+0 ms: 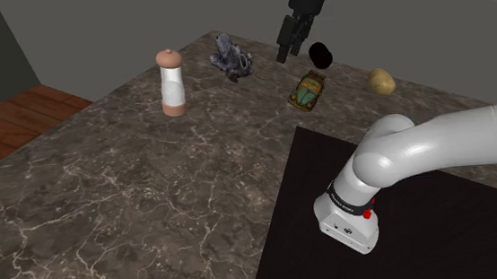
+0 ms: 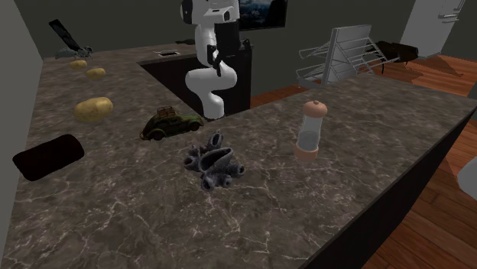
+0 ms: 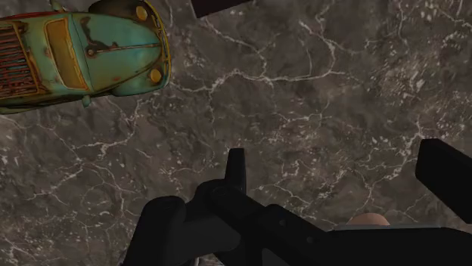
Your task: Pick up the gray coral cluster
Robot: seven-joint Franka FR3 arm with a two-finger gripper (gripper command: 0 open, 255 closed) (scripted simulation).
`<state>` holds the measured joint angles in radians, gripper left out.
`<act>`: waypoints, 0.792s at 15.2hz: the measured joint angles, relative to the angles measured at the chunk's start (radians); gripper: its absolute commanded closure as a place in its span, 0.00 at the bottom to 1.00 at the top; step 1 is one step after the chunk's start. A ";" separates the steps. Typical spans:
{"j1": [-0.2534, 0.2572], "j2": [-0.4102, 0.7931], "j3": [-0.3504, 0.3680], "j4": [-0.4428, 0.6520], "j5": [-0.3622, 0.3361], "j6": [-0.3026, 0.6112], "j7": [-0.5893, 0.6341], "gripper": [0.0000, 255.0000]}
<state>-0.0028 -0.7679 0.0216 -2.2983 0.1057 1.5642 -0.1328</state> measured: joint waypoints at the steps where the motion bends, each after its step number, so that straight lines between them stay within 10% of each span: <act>1: 0.000 0.000 0.000 0.000 0.000 0.000 0.000 0.00; 12: -0.039 0.384 -0.022 0.231 -0.071 0.117 -0.024 0.00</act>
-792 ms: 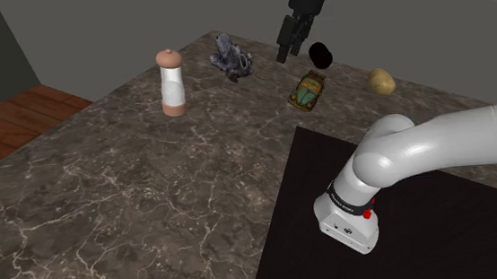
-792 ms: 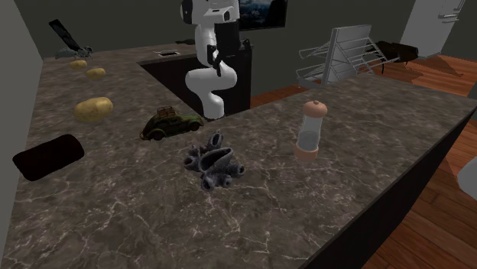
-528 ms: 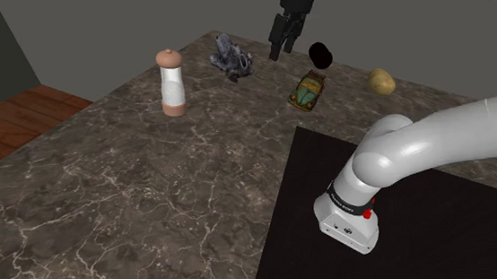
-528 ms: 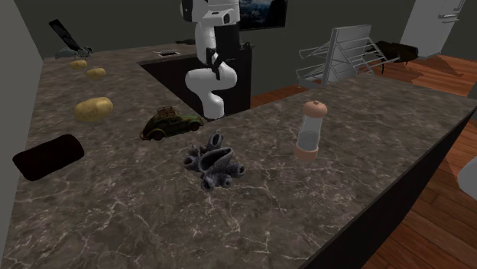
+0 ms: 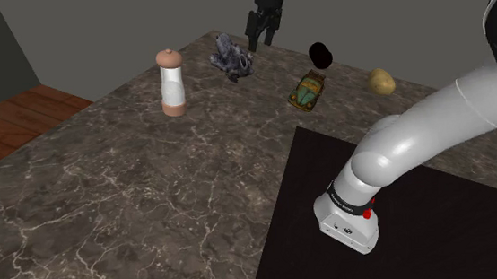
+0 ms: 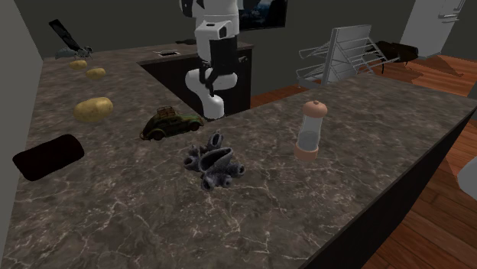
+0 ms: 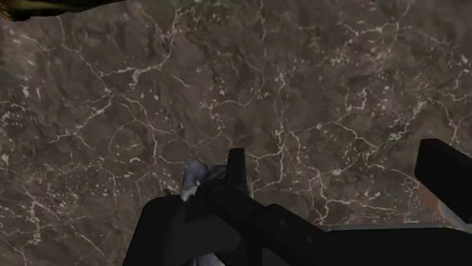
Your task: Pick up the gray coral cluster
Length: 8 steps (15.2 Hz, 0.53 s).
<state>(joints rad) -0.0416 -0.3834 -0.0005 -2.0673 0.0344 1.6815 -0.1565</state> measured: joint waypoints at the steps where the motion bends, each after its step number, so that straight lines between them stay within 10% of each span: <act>1: -0.004 0.038 -0.004 0.027 -0.007 0.009 -0.004 0.00; 8: -0.027 0.324 -0.021 0.272 -0.049 0.028 -0.013 0.00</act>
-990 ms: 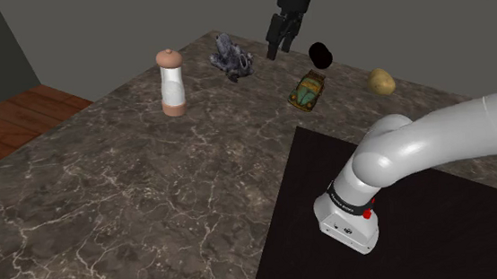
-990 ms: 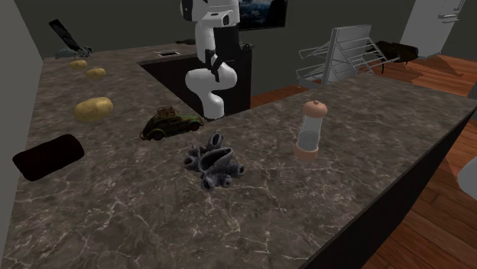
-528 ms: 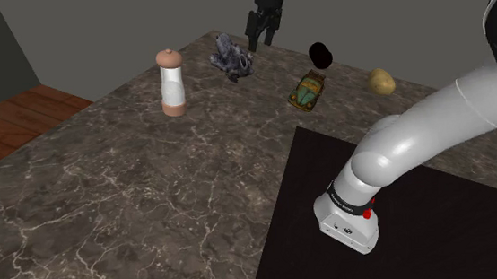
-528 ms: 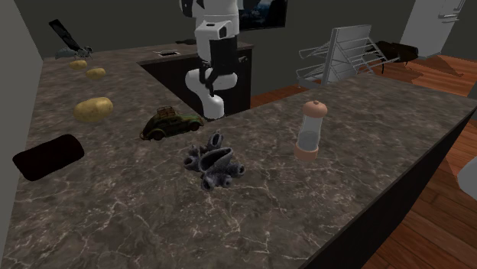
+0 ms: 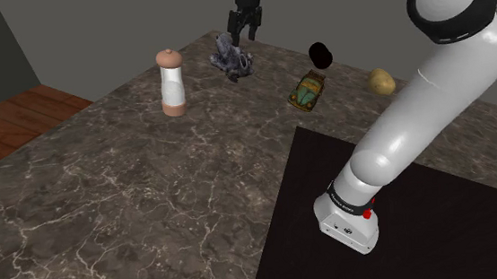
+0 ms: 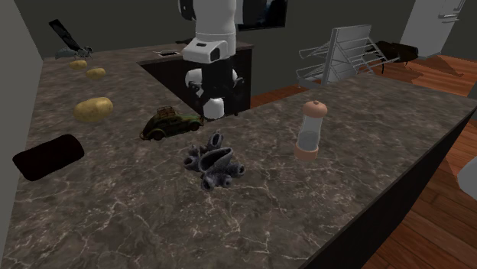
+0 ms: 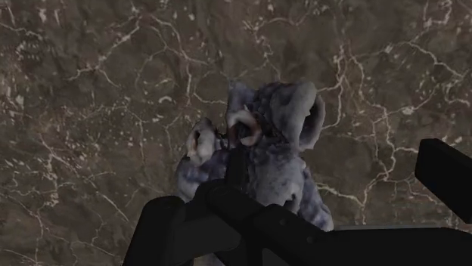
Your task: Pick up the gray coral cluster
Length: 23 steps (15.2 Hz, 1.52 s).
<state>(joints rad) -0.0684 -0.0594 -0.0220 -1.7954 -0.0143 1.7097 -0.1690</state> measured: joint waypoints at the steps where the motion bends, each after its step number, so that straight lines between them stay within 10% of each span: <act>1: -0.002 0.039 -0.002 0.046 -0.005 -0.011 0.001 0.00; 5: -0.009 0.174 -0.009 0.188 -0.020 -0.028 0.000 0.00; 12: -0.010 0.184 -0.010 0.113 -0.022 0.057 0.002 0.00; 13: -0.010 0.184 -0.010 0.107 -0.022 0.063 0.003 1.00; 23: -0.009 0.183 -0.009 0.103 -0.022 0.069 0.004 1.00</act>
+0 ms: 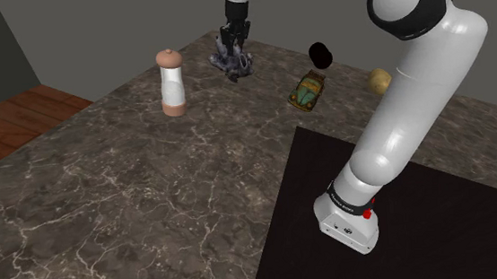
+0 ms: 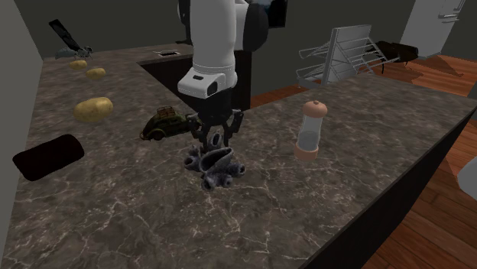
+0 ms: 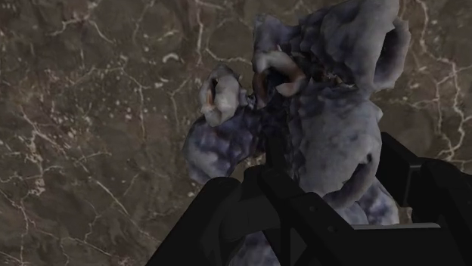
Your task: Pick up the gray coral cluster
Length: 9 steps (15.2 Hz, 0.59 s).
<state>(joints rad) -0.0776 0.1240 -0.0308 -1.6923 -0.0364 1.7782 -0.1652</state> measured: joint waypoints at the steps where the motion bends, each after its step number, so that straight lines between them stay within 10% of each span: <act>1: 0.000 0.001 0.000 0.006 0.000 -0.007 -0.001 1.00; 9: 0.000 0.000 0.000 0.105 0.000 -0.109 -0.003 1.00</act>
<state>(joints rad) -0.0776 0.1244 -0.0311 -1.5873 -0.0364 1.6693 -0.1684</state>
